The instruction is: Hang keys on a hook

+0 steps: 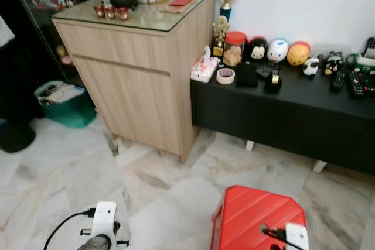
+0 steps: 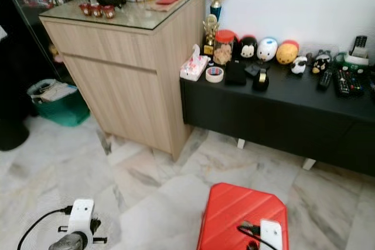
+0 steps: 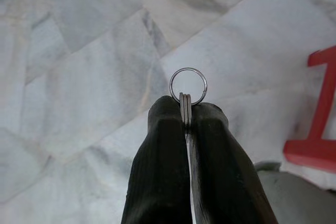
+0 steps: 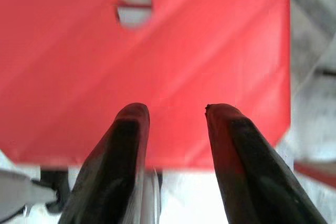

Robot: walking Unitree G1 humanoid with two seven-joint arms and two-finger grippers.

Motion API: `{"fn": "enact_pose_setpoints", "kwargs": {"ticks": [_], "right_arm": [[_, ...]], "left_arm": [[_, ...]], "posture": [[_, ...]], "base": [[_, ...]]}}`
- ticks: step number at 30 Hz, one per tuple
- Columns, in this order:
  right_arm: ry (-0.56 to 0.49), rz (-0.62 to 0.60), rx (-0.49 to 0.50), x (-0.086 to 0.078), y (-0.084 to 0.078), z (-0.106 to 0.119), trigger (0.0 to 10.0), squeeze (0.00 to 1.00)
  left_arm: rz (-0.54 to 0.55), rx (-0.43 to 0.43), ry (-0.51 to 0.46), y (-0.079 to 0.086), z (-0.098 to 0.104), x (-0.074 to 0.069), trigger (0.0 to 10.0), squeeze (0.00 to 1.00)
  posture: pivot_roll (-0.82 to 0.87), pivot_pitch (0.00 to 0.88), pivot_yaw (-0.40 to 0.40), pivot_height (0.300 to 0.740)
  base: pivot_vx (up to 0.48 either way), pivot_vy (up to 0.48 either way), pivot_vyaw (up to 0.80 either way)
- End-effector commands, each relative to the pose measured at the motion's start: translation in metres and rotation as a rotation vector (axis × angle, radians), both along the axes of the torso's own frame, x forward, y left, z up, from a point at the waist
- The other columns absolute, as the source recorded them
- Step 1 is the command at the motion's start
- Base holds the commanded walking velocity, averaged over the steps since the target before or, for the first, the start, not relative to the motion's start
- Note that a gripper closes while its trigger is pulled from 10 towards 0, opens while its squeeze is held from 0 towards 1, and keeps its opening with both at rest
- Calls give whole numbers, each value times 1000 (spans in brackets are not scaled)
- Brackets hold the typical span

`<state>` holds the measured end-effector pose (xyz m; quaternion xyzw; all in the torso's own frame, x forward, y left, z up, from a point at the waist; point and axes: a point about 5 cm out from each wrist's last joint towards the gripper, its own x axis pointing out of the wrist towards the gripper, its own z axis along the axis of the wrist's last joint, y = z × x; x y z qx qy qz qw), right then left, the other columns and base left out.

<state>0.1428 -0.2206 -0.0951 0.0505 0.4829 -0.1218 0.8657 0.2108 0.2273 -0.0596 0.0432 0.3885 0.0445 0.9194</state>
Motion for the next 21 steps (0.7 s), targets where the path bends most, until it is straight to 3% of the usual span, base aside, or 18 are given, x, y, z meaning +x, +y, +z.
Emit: {"fn": "enact_pose_setpoints", "kwargs": {"ticks": [1, 4, 8, 16, 21], "right_arm": [[-18, -17, -2, 1, -4, 1, 10000, 0], [9, -63, -20, -16, -15, -2, 10000, 0], [25, -50, -8, -20, -14, -3, 10000, 0], [54, 46, -17, -3, -1, -2, 10000, 0], [46, 38, -8, -1, 0, -1, 10000, 0]], "left_arm": [[11, 14, 23, 3, -3, -7, 10000, 0], [50, 5, 27, 5, -5, -10, 10000, 0], [59, -10, 47, 7, -7, -14, 10000, 0], [70, -36, 120, 18, -15, -36, 10000, 0], [60, -36, 116, 14, -15, -33, 10000, 0]], "posture": [[-71, 0, 87, 708], [-58, 0, 78, 708], [-54, 0, 74, 708], [-65, 0, 72, 708], [-61, 0, 74, 708]], "base": [[0, 0, 0], [0, 0, 0], [0, 0, 0], [0, 0, 0], [0, 0, 0]]}}
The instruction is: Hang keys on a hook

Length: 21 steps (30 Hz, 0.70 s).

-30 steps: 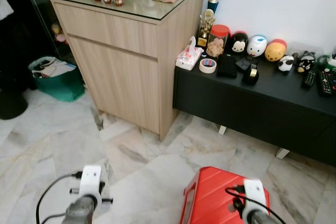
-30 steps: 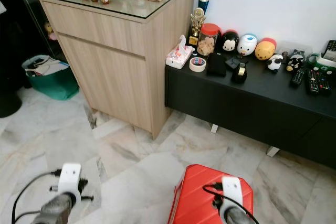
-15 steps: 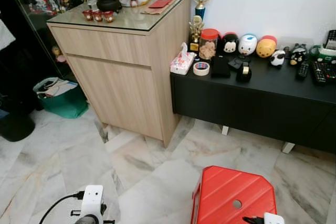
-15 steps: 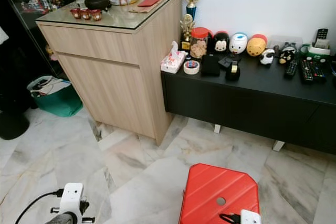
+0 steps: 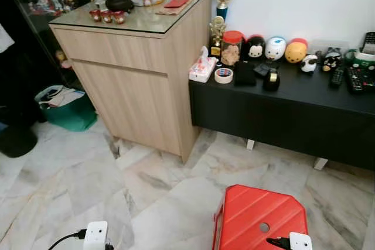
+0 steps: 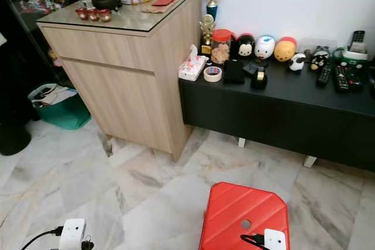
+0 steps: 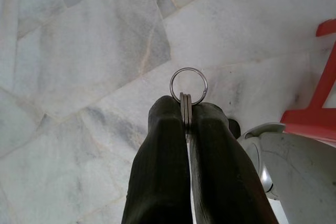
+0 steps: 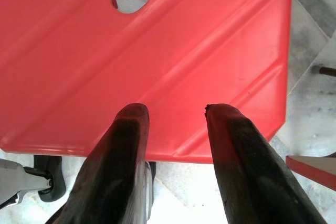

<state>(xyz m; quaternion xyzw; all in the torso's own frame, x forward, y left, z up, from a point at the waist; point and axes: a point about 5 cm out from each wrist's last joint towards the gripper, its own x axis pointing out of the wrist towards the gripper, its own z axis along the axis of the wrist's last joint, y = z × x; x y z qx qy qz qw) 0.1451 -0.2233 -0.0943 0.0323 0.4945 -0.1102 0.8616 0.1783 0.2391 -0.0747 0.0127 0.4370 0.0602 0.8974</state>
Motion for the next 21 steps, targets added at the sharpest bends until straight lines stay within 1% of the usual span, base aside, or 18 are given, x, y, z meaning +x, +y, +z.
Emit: {"fn": "enact_pose_setpoints", "kwargs": {"ticks": [1, 4, 8, 10, 14, 17, 21], "right_arm": [[21, 4, 10, -3, 3, -2, 10000, 0], [34, 41, -2, -2, 4, -2, 10000, 0], [21, 31, 5, 9, 9, 1, 10000, 0], [19, 38, 8, 10, 12, 1, 10000, 0], [28, 50, 24, 9, 27, -2, 10000, 0], [32, 55, 28, 8, 30, -3, 10000, 0], [33, 53, 30, 7, 30, -3, 10000, 0]], "left_arm": [[-4, 10, 12, 0, 0, 1, 10000, 0], [-30, 15, 11, -1, 1, 3, 10000, 0], [-26, 10, 11, -1, 1, 3, 10000, 0], [-27, 10, 11, 0, 1, 3, 10000, 0], [-34, 12, 12, -1, 1, 3, 10000, 0], [-37, 13, 13, -1, 1, 3, 10000, 0], [-33, 12, 11, -1, 1, 3, 10000, 0]], "posture": [[-60, 0, 75, 708], [-60, 0, 81, 708], [-59, 0, 82, 708], [-59, 0, 82, 708], [-53, 0, 80, 708], [-53, 0, 80, 708], [-51, 0, 77, 708]], "base": [[0, 0, 0], [0, 0, 0], [0, 0, 0], [0, 0, 0], [0, 0, 0], [0, 0, 0], [0, 0, 0]]}}
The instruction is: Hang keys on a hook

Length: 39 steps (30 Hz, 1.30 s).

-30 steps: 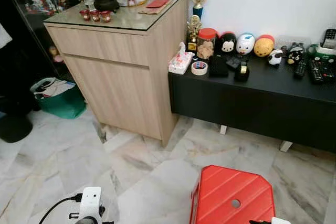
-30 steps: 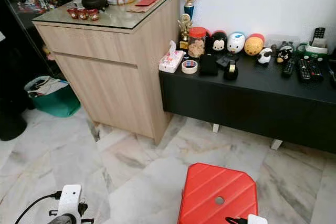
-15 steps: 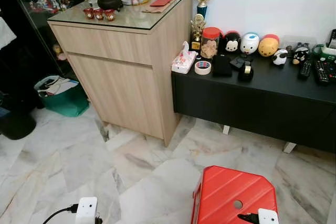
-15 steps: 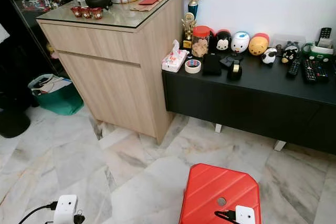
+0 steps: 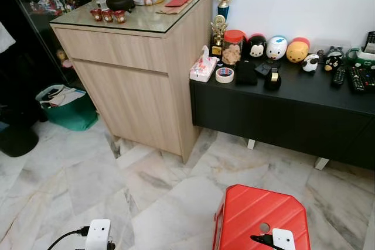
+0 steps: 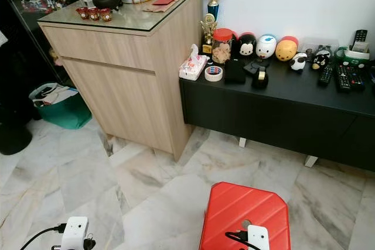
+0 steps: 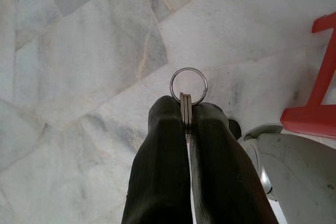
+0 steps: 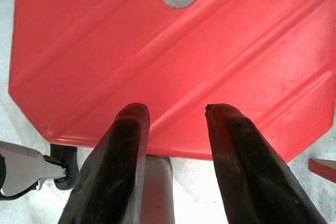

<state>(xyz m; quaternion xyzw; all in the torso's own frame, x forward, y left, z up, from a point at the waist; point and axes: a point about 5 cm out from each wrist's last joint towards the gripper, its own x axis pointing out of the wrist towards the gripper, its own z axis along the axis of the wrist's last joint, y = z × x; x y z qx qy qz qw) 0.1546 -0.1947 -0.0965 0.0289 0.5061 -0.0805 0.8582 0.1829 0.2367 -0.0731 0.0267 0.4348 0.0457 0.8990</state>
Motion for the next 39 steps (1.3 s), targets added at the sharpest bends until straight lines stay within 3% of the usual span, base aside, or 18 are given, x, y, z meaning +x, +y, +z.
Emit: {"fn": "enact_pose_setpoints", "kwargs": {"ticks": [1, 5, 9, 15, 19, 21, 26, 39], "right_arm": [[11, -2, 3, -2, 1, -1, 10000, 0], [16, -6, -6, -7, -6, -2, 10000, 0], [41, -7, -55, -22, -33, -2, 10000, 0], [58, 38, -77, -25, -41, -1, 10000, 0], [58, 39, -71, -23, -37, -1, 10000, 0], [57, 52, -63, -20, -24, -3, 10000, 0], [56, 70, -58, -19, -11, -5, 10000, 0], [55, 68, -56, -19, -14, -5, 10000, 0]], "left_arm": [[6, 0, 14, 2, -1, -2, 10000, 0], [6, -3, 14, 1, -1, -2, 10000, 0], [3, -9, 12, -2, -1, -1, 10000, 0], [10, -15, 11, -3, -1, -1, 10000, 0], [15, -17, 11, -3, -2, -1, 10000, 0], [19, -22, 10, -4, -2, -1, 10000, 0], [23, -27, 10, -5, -2, -1, 10000, 0], [27, -31, 7, -6, -2, 0, 10000, 0]], "posture": [[-51, 0, 77, 708], [-50, 0, 74, 708], [-48, 0, 69, 708], [-44, 0, 64, 708], [-41, 0, 60, 708], [-39, 0, 56, 708], [-38, 0, 52, 708], [-34, 0, 51, 708]], "base": [[0, 0, 0], [0, 0, 0], [0, 0, 0], [0, 0, 0], [0, 0, 0], [0, 0, 0], [-148, 0, 0], [-255, 0, 0]]}}
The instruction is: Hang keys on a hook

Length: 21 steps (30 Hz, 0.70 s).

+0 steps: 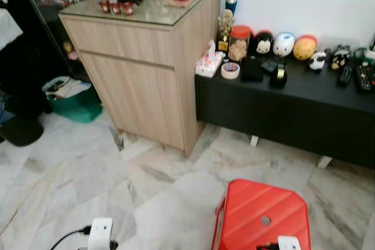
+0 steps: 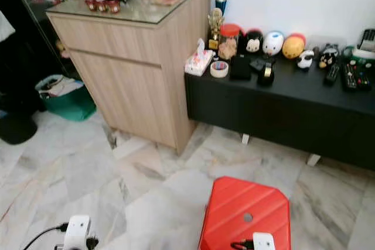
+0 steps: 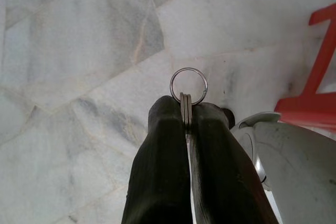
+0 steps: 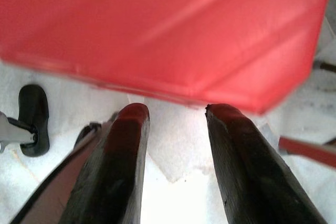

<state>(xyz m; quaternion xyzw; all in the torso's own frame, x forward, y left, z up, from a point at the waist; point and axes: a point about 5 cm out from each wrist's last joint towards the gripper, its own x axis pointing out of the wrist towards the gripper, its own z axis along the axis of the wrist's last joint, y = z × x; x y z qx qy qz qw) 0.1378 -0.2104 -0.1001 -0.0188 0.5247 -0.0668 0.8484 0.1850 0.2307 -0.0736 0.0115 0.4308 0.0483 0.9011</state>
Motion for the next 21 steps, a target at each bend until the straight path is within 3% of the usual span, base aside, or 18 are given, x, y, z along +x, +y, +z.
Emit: {"fn": "enact_pose_setpoints", "kwargs": {"ticks": [1, 21], "right_arm": [[7, -4, 8, -2, 2, -1, 10000, 0], [9, 8, 10, 0, 4, -1, 10000, 0]], "left_arm": [[10, -7, 18, 0, -2, -2, 10000, 0], [7, -9, 19, 0, -2, -2, 10000, 0]], "posture": [[-34, 0, 51, 708], [-33, 0, 44, 708]], "base": [[-255, 0, 0], [-257, 0, 0]]}}
